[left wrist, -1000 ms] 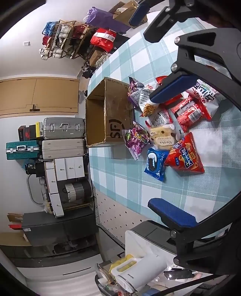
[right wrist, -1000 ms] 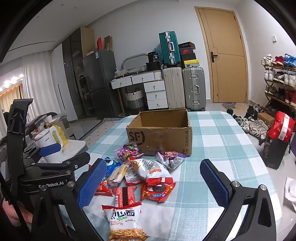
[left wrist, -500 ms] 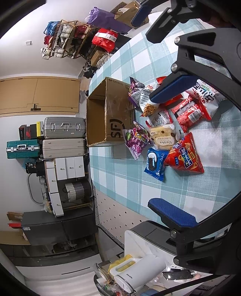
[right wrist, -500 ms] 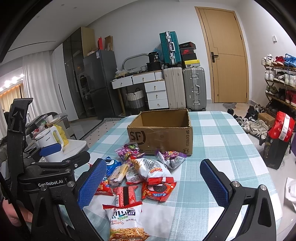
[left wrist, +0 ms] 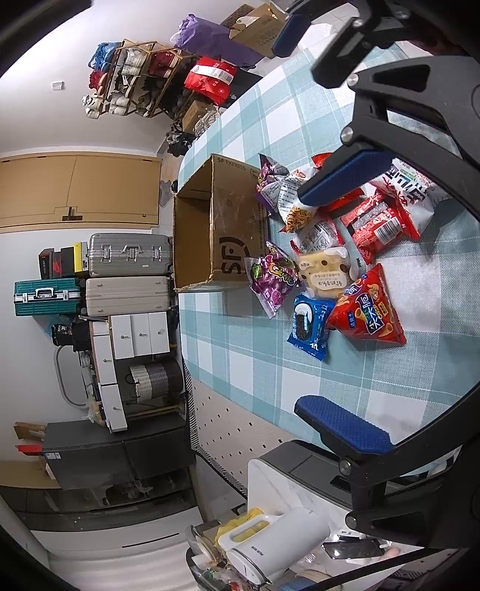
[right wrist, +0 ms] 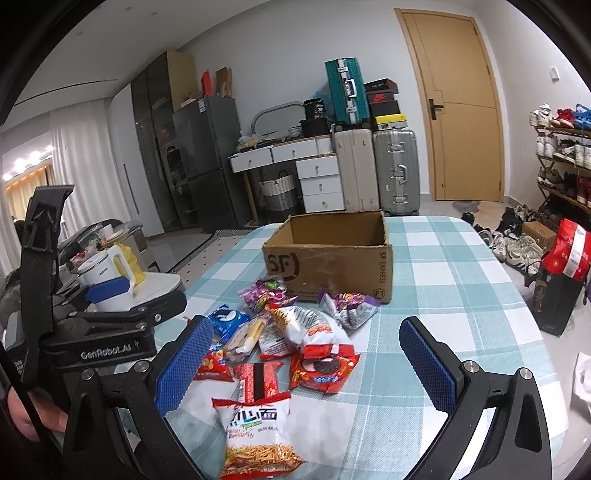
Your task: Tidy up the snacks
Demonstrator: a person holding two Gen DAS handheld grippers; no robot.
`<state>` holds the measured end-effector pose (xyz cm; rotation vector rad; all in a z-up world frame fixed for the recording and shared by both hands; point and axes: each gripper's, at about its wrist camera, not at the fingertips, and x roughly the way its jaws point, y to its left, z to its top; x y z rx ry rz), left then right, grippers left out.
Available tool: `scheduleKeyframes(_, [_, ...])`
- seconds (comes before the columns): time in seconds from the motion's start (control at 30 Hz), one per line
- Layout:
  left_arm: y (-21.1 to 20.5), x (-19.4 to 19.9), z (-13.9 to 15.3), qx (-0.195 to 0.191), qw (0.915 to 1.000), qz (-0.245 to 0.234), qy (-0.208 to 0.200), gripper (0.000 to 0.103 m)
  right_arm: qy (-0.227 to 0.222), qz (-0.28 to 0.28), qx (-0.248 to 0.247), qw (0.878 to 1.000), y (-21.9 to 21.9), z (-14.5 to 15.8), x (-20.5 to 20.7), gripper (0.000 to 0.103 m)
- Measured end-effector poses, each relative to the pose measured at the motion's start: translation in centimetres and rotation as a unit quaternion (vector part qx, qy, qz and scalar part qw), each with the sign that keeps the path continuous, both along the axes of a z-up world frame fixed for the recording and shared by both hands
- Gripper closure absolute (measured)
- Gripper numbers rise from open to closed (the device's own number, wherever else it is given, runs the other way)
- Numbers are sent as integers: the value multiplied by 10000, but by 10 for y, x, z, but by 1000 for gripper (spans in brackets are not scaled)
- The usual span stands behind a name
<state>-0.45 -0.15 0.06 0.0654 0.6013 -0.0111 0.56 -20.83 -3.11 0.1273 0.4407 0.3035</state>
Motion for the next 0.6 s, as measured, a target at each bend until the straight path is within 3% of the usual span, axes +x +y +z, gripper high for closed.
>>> scheduleKeyframes(0.33, [6,-5,3,54,9995,39,-298,1,219,351,-21,9991,6,-11,-5,0])
scheduleKeyframes(0.6, [15,-8,3,-73,9996,111,-241,1,599,714,-233,9954,22,-43,-9,0])
